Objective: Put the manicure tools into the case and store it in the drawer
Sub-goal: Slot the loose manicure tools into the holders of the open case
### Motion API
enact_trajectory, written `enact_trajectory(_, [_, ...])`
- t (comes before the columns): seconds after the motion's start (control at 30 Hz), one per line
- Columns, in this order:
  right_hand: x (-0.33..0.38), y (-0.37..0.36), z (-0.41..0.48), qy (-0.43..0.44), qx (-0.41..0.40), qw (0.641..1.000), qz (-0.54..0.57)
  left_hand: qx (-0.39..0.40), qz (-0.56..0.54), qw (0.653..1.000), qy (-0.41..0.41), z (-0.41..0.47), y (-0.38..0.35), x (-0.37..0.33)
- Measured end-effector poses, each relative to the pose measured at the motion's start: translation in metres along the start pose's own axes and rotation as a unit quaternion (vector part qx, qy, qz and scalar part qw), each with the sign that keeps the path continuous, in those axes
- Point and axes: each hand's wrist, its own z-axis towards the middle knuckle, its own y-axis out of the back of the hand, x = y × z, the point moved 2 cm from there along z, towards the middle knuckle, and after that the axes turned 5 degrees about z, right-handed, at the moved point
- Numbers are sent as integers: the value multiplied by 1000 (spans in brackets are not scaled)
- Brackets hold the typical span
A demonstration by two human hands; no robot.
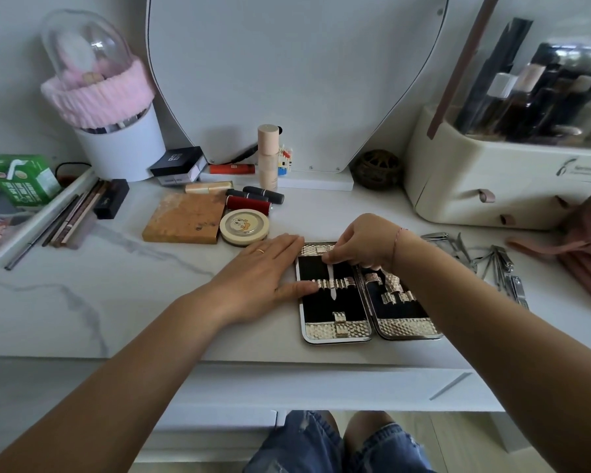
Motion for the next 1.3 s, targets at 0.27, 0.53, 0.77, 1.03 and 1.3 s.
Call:
enact_trajectory(0.27, [2, -3, -12, 45, -22, 998, -39, -6, 2, 1000, 3, -3, 1, -2])
enact_trajectory(0.53, [-6, -6, -37, 109, -142, 980, -86, -18, -15, 1000, 4, -5, 1, -1])
enact_trajectory(0.77, [-89, 70, -65, 51, -334, 941, -27, -18, -27, 999, -11, -3, 0, 1])
enact_trajectory(1.03, [-118, 70, -62, 25, -299, 952, -50, -33, -36, 999, -4, 0, -5, 5])
enact_trajectory(1.3, [-109, 71, -56, 4, -299, 945, -133, -40, -48, 998, 0, 0, -7, 6])
